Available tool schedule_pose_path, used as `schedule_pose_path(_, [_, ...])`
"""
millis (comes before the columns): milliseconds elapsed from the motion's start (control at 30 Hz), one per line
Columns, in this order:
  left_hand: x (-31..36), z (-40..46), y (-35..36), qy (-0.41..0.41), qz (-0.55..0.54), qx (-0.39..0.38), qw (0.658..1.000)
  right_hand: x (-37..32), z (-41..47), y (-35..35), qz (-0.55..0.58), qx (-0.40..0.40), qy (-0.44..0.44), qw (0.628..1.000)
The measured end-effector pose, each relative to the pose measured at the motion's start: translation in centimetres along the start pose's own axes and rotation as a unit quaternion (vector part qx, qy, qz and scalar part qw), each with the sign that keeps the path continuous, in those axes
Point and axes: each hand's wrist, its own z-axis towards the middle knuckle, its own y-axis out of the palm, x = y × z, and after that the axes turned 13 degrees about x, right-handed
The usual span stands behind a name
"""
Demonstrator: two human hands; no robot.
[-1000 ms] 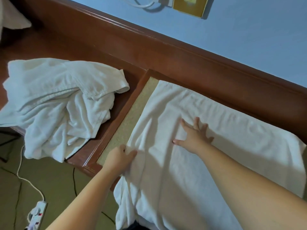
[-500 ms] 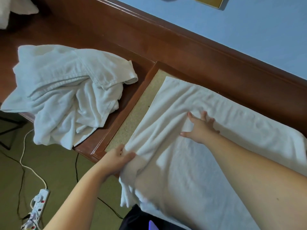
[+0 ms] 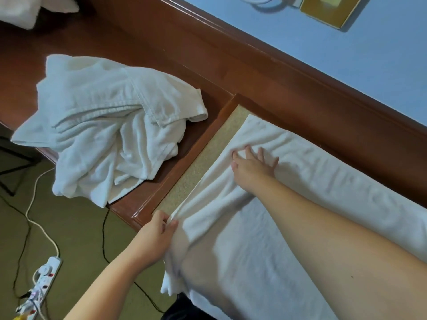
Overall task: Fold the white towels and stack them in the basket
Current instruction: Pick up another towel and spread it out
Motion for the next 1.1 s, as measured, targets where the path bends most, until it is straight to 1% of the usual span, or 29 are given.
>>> schedule_pose_path(67, [-0.8,-0.5,0.0,0.006,-0.021,-0.016,1.000,0.3,1.0,-0.7,-0.020,0.096,-0.029,0.995])
schedule_pose_path(100, [-1.2,-0.7,0.0,0.012,-0.022,-0.026,0.999,0.5,1.8,-1.0,-0.016,0.118,-0.042,0.992])
schedule_pose_path(133, [-1.5,-1.0,-0.1,0.017,-0.018,-0.038,0.999,0.7,2.5,-1.4,-0.001,0.111,-0.057,0.992])
schedule_pose_path(167, [-1.7,-1.2,-0.1,0.020,-0.011,-0.045,0.999,0.7,3.2,-1.8,0.011,0.081,-0.076,0.994])
schedule_pose_path(233, [-2.1,-1.7,-0.2,0.022,0.007,-0.044,0.999,0.7,4.4,-2.4,-0.016,0.022,-0.113,0.993])
schedule_pose_path(333, [-2.3,-2.3,-0.3,0.023,0.015,-0.018,0.999,0.8,6.0,-3.6,-0.063,0.041,-0.151,0.986])
schedule_pose_path(400, [-2.5,-2.8,-0.3,0.039,0.012,0.021,0.999,0.5,6.8,-4.8,-0.110,0.039,-0.183,0.976])
schedule_pose_path(500, [-2.3,-2.9,-0.2,0.082,-0.005,0.121,0.989,0.0,7.7,-6.0,-0.190,0.034,-0.256,0.947])
schedule_pose_path(567, [-2.4,-2.6,0.2,0.102,-0.028,0.150,0.983,-0.2,8.2,-6.2,-0.195,0.031,-0.290,0.937])
schedule_pose_path(667, [-3.4,-2.2,1.0,0.078,-0.054,0.137,0.986,-0.2,8.5,-6.4,-0.174,-0.011,-0.277,0.945])
schedule_pose_path(733, [-4.4,-2.3,1.4,0.064,-0.054,0.125,0.989,0.1,8.8,-6.6,-0.200,-0.022,-0.288,0.936])
schedule_pose_path(833, [-5.6,-3.0,1.4,0.068,-0.055,0.120,0.989,0.6,9.6,-7.2,-0.252,0.002,-0.315,0.915])
schedule_pose_path(867, [-5.8,-3.2,1.2,0.064,-0.059,0.114,0.990,0.9,9.8,-7.5,-0.251,0.008,-0.311,0.917])
schedule_pose_path(967, [-6.4,-3.7,0.5,0.013,-0.070,0.102,0.992,1.3,10.2,-8.6,-0.232,0.010,-0.290,0.928])
schedule_pose_path(1033, [-6.8,-3.8,0.2,0.023,-0.043,0.116,0.992,1.3,10.2,-9.1,-0.227,0.015,-0.266,0.937])
schedule_pose_path(1100, [-7.0,-3.7,0.2,0.047,-0.013,0.140,0.989,1.2,10.3,-9.4,-0.221,0.057,-0.241,0.943])
